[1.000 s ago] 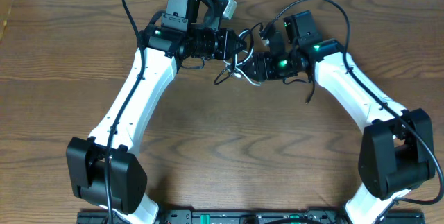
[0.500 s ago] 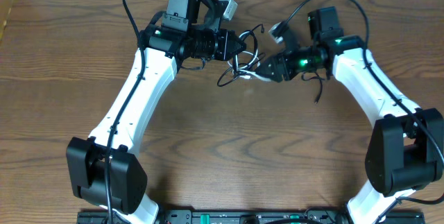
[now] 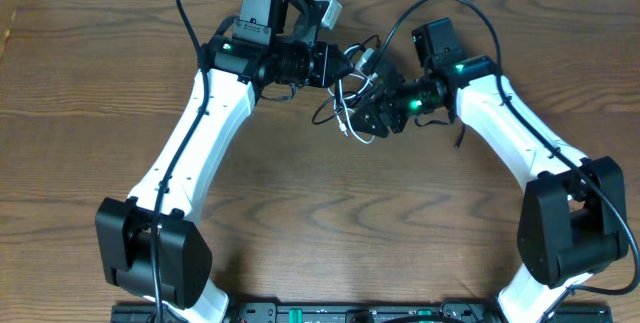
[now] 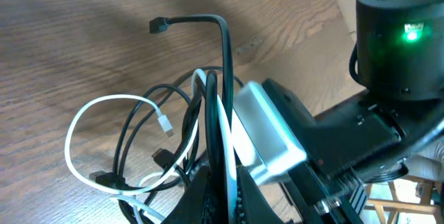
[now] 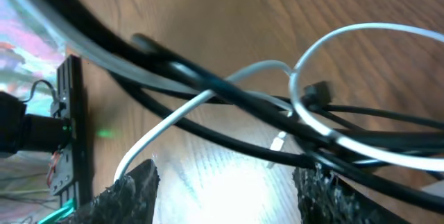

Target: Untangle cables

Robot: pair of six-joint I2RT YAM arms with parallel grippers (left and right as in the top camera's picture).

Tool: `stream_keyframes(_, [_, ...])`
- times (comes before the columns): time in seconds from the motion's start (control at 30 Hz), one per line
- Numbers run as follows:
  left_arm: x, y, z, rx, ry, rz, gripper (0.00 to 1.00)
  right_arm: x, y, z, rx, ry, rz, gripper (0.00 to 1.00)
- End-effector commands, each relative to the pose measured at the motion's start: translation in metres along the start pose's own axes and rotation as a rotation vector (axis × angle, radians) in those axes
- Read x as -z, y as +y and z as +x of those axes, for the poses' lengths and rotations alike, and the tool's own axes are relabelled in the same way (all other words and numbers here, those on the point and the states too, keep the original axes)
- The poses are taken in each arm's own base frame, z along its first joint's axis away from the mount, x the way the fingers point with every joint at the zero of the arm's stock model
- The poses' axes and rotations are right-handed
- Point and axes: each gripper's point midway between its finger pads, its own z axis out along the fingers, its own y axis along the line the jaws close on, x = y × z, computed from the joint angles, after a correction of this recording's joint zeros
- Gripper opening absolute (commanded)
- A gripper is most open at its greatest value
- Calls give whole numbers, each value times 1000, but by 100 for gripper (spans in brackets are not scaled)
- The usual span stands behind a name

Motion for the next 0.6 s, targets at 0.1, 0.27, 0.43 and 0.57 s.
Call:
stream_keyframes(0.1, [9, -9, -9, -22, -30, 15, 7, -1, 46, -3, 51, -6, -159, 56])
stream_keyframes(0.27, [9, -5, -9, -18, -31, -11, 7, -2, 65, -3, 49, -4, -228, 55])
stream_keyframes(0.43, [9, -5, -8, -17, -29, -11, 8, 27, 93, -25, 144, -127, -330, 54])
stream_keyframes(0.57, [9, -5, -8, -16, -28, -11, 7, 61, 110, -45, 209, -247, -389, 53])
